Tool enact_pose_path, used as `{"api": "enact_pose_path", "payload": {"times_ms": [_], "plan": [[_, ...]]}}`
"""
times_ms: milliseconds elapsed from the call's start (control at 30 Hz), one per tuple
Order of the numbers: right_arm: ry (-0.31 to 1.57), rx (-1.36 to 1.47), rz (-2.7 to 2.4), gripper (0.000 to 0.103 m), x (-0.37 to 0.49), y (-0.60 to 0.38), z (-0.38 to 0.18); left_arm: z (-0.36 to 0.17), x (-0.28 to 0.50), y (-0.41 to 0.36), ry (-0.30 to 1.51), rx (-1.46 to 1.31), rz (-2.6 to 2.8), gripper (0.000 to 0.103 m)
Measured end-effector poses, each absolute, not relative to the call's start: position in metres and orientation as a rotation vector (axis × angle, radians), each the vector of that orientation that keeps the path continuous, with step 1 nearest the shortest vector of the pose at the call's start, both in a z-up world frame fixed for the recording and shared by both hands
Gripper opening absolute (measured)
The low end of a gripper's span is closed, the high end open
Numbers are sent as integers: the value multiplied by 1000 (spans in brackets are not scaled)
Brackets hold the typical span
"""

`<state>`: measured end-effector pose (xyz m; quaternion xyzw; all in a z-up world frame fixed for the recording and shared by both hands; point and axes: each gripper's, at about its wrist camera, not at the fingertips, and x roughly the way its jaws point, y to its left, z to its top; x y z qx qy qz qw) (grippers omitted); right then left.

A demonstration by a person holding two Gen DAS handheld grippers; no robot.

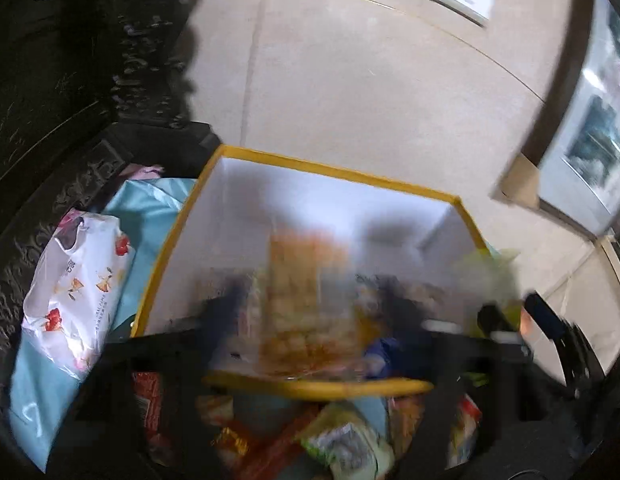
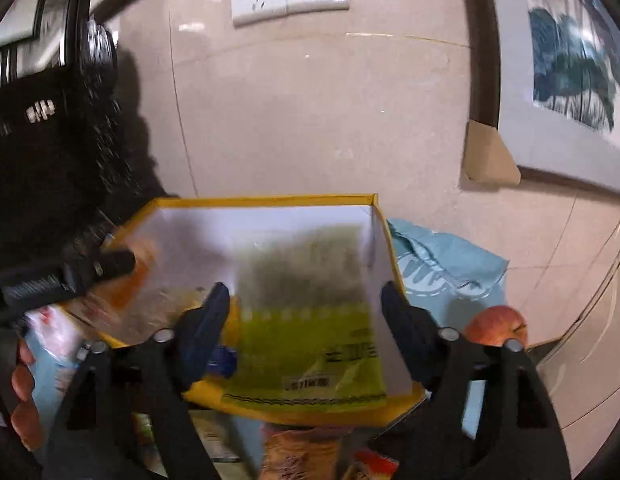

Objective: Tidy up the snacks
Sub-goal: 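Drop the orange bag into the box with left tool while right drops the green bag in, then grasp a wrapped bread roll with left tool while right grasps the long dark biscuit pack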

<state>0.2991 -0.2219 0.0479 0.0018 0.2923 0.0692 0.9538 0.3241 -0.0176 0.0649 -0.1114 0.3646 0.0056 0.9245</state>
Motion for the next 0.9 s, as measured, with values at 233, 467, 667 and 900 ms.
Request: {"api": "enact_pose_path", "payload": {"times_ms": [233,467,667,900], "plan": [[554,106,202,90,263,-243,59,65,303,-21,748,-205,-6,98],[606,271,239,102,197,-272,65,81,228,-18,742,-93,-22,100],[714,362,282,102,145,-276,34,69,162,4,761,-5,11,101],[784,427,308,102,120,-268,-10,19,143,45,895,-101,137,101]]}}
